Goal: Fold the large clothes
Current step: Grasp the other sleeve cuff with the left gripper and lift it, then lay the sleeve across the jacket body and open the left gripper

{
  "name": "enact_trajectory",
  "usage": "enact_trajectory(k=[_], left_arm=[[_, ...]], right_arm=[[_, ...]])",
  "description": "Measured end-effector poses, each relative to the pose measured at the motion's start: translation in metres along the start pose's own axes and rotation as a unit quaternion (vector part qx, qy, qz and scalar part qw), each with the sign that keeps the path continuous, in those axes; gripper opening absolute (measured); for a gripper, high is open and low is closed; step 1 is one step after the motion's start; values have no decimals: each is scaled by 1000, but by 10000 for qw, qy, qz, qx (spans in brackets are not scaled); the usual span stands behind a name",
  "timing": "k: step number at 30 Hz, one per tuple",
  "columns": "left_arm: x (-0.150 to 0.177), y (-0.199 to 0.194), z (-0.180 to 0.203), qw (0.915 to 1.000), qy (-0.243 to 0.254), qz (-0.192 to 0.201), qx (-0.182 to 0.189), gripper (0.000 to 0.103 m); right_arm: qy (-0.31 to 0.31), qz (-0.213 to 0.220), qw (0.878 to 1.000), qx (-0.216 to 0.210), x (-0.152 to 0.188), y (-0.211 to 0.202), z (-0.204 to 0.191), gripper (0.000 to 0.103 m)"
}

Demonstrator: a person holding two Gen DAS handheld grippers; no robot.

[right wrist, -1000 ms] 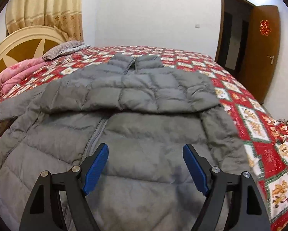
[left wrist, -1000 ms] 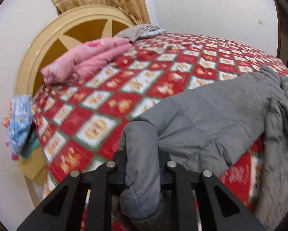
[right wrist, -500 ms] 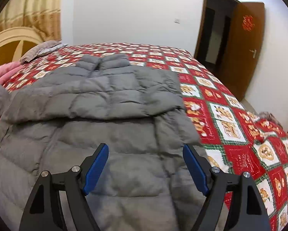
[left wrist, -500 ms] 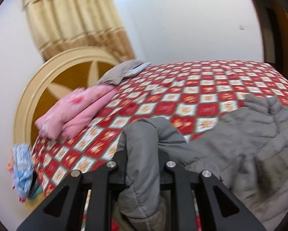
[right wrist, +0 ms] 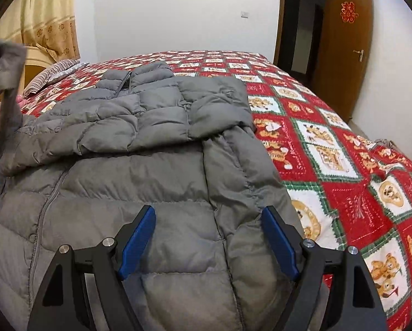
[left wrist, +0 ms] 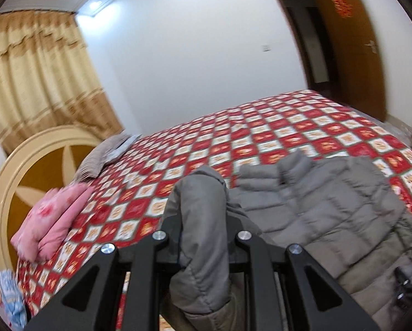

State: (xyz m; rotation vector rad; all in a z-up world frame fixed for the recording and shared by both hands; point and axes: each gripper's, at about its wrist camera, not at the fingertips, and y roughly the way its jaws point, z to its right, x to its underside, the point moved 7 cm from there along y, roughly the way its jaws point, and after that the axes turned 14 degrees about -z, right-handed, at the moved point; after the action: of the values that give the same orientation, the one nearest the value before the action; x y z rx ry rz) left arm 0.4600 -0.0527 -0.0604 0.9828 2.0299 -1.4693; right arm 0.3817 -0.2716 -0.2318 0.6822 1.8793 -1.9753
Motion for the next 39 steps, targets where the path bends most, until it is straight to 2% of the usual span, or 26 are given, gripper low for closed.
enact_trajectory(k=[9, 18, 23, 25, 26, 28, 29, 32, 35, 39], left_arm=[[1, 21, 76, 9983, 477, -181, 297, 19], [13, 41, 121, 9955, 786, -322, 408, 19], [19, 49, 146, 9938, 920, -382, 496, 23], [20, 50, 153, 9937, 955, -356, 463, 32], [21, 50, 154, 9937, 962, -347, 461, 40], [20, 47, 157, 9941, 936, -305, 449, 92], [19, 45, 156, 9947, 906, -239, 422, 100], [16, 32, 157, 9943, 962, 27, 461, 103], [15, 26, 156, 9938, 1003, 101, 474, 103], [16, 23, 133, 9954, 788, 104, 533, 103]], right_arm=[[83, -68, 9999, -110, 5, 4, 0, 80], [45, -94, 9999, -64, 5, 7, -2, 81], [32, -101, 9999, -39, 6, 8, -3, 81], [33, -87, 10000, -29, 6, 8, -3, 81], [31, -84, 10000, -23, 6, 9, -3, 81], [21, -88, 10000, -7, 6, 9, -3, 81], [18, -94, 10000, 0, 6, 9, -3, 82], [0, -104, 9999, 26, 7, 10, -4, 82], [-17, -107, 9999, 60, 7, 10, -5, 82], [-3, -124, 9999, 31, 8, 10, -5, 83]])
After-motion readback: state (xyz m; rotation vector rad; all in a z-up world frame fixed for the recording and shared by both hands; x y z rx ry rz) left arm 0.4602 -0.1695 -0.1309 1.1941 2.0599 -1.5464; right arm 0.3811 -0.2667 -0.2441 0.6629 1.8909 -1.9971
